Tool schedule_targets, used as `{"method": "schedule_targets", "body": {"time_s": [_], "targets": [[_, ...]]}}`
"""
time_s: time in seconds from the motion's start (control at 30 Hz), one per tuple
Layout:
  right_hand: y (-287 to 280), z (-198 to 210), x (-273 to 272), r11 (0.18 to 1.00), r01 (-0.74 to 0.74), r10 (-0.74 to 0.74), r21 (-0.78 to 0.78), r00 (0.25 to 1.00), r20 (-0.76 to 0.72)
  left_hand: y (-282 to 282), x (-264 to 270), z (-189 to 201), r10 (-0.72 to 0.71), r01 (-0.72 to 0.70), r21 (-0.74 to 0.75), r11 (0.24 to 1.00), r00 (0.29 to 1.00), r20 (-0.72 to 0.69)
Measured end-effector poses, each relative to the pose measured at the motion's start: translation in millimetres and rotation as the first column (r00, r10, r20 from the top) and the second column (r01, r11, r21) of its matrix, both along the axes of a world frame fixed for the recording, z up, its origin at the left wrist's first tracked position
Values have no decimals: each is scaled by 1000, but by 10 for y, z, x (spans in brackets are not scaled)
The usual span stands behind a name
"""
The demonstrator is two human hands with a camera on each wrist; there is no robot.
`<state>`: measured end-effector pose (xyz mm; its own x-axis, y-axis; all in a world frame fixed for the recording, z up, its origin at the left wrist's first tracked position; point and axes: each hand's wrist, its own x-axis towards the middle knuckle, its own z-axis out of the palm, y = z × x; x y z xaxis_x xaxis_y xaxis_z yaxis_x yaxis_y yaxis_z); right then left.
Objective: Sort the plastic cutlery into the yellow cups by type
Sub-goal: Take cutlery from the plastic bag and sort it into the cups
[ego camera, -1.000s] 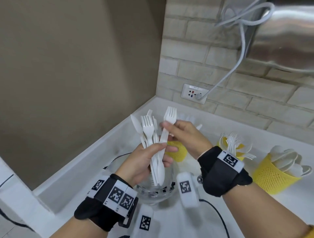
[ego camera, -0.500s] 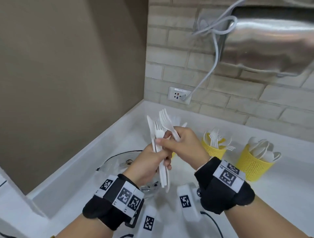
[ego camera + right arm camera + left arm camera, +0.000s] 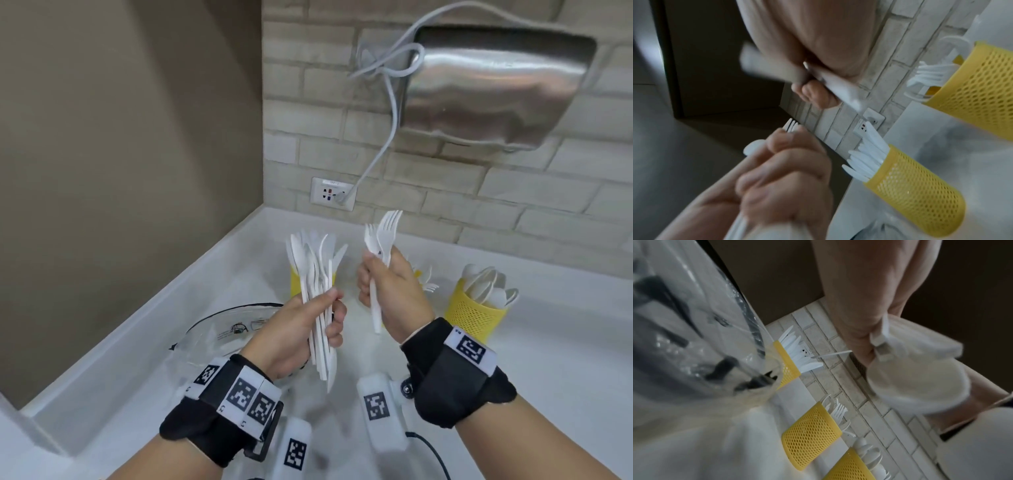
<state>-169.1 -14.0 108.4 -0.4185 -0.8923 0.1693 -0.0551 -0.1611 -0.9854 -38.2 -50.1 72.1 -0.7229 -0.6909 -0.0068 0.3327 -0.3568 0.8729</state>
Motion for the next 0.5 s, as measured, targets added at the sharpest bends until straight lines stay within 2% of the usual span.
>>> {"method": "schedule_targets", "body": {"time_s": [0.17,0.23,0.3,0.33,0.37,0.43,0.5], "targets": [[42,41,-47,994,-104,105,17,993,-57,53,-37,13,-42,43,-49,998,999,30],[31,13,-30,998,-70,68,-4,980,-188,62,-53,9,-58,61,-52,997,997,57],[14,-19,-16,1000,3,-7,-11,934,-357,70,-67,-1,-74,77,-44,996,995,68],[11,-34,-13,999,34,-38,-18,919,-393,72,-70,-9,-82,85,-38,996,995,64],[14,-41,-24,998,51,-56,-24,926,-374,77,-72,-16,-93,94,-30,995,994,52],[28,-17,-59,998,49,-55,-36,977,-205,83,-79,-28,-115,115,-8,993,993,24],[27,4,-123,997,65,-68,-45,995,-69,78,-94,-44,-121,121,18,993,993,1]]}}
